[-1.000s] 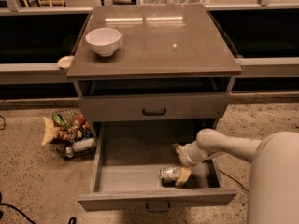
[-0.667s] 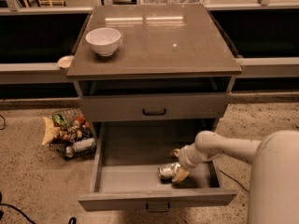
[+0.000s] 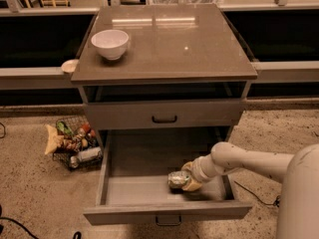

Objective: Pick 7up can from middle drawer and place on counter

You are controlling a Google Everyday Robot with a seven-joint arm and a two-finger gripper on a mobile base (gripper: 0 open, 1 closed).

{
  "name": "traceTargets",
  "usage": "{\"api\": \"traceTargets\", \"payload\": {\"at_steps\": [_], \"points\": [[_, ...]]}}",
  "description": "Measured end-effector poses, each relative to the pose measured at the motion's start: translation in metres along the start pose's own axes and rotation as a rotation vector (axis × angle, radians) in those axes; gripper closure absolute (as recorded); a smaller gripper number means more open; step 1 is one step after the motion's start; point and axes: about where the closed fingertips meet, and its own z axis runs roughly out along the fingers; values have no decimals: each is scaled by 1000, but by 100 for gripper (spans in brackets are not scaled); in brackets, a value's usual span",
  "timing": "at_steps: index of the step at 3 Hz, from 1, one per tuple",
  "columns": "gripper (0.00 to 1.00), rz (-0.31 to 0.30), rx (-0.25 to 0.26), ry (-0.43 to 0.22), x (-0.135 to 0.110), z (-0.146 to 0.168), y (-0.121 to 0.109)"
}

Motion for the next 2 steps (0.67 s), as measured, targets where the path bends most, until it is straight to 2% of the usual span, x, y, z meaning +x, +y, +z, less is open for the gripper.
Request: {"api": "traceTargets", "payload": {"at_steps": [1, 2], "points": [[95, -34, 46, -63, -11, -28, -2], [100, -124, 107, -101, -28, -88, 0]]}}
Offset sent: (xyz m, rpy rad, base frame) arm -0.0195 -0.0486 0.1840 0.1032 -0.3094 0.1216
